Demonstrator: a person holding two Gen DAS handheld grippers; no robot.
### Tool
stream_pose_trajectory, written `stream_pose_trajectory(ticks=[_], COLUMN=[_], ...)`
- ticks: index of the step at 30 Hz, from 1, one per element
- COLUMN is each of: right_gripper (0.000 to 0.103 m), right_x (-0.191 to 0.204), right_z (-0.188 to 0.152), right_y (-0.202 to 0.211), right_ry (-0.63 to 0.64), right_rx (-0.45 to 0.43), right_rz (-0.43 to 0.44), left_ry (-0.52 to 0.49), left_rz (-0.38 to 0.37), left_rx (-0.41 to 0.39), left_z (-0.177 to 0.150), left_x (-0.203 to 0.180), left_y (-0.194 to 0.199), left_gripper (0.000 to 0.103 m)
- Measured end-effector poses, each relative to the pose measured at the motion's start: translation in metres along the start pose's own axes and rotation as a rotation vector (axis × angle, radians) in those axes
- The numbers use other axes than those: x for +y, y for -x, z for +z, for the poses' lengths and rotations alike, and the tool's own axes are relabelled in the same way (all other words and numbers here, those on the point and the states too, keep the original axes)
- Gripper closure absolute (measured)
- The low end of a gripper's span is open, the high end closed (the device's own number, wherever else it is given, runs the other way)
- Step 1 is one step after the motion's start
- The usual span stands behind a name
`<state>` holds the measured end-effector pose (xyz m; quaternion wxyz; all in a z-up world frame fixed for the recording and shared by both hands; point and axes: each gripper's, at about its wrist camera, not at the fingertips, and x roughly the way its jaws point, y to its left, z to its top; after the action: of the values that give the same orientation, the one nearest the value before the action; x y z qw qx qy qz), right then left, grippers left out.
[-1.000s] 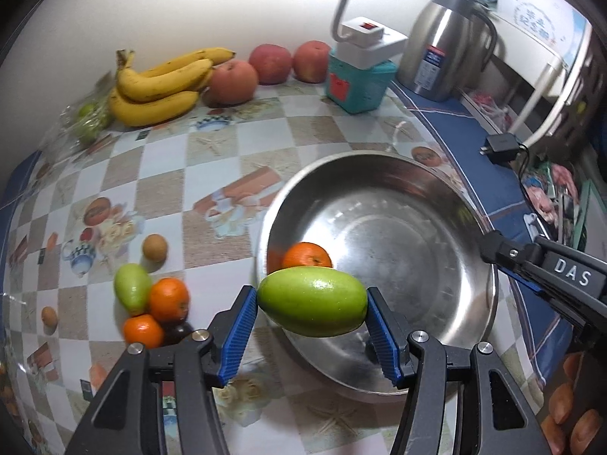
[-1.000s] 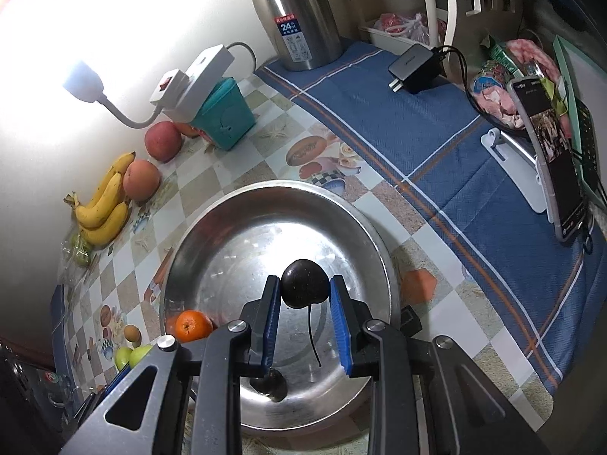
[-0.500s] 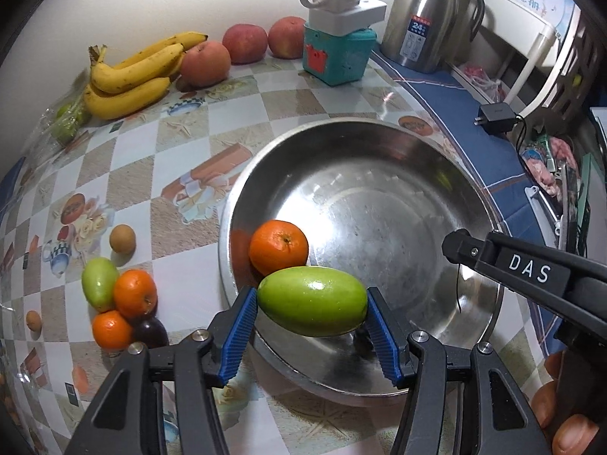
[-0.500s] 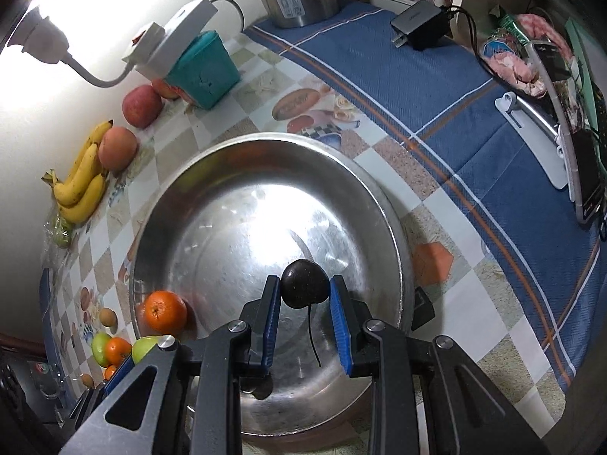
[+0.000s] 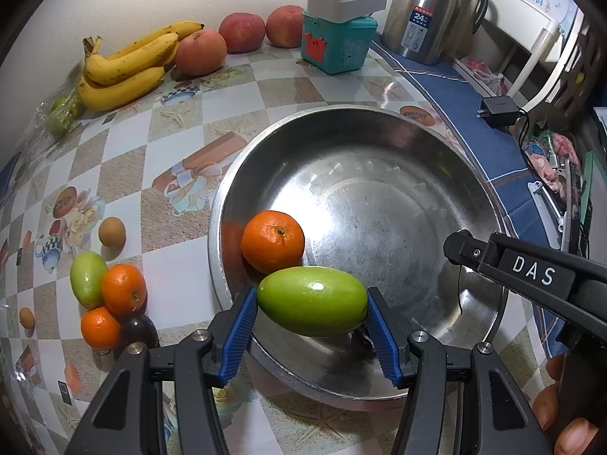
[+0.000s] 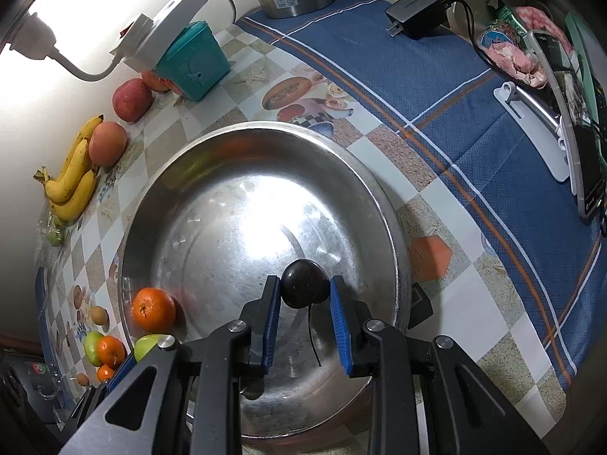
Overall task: Organize fruits
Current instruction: 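Open the left tool over the plate while the right tool releases the plum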
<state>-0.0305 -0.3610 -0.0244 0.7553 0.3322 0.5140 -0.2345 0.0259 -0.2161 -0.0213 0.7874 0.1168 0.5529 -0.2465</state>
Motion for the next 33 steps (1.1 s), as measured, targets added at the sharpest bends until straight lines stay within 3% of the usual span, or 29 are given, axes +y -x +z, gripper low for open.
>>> stream_pose_trajectory(ticks=[13, 16, 28, 30, 32, 33], right_gripper=[0.074, 0.063, 0.053, 0.045, 0.03, 0.029], right_x=[0.002, 0.002, 0.009, 0.01, 0.011, 0.011], right_z=[0.0, 0.0, 0.003, 0.003, 0.003, 0.003], right_y=[-0.001, 0.0, 0.02, 0.022, 0.022, 0.023], right_ry=[0.018, 0.018, 0.04, 0.043, 0.047, 0.049], right_rx=[0.008, 0.004, -0.054, -0.058, -0.06, -0.062], right_rz=[-0.011, -0.011, -0.003, -0.005, -0.005, -0.003], left_ry=[0.008, 0.011, 0.057, 0.077, 0.099, 0.113], left_rz=[-0.009, -0.01, -0.027, -0.025, -0.019, -0.015], left_rx=[-0.006, -0.018, -0.056, -0.059, -0.057, -0.057], left_z=[0.0, 0.001, 0.008, 0.009, 0.01, 0.01], left_x=[0.001, 0.002, 0.015, 0.021, 0.027, 0.031], left_y=[0.002, 0.006, 0.026, 0.028, 0.029, 0.03], left_gripper=[0.04, 0.039, 0.039, 0.039, 0.038, 0.038])
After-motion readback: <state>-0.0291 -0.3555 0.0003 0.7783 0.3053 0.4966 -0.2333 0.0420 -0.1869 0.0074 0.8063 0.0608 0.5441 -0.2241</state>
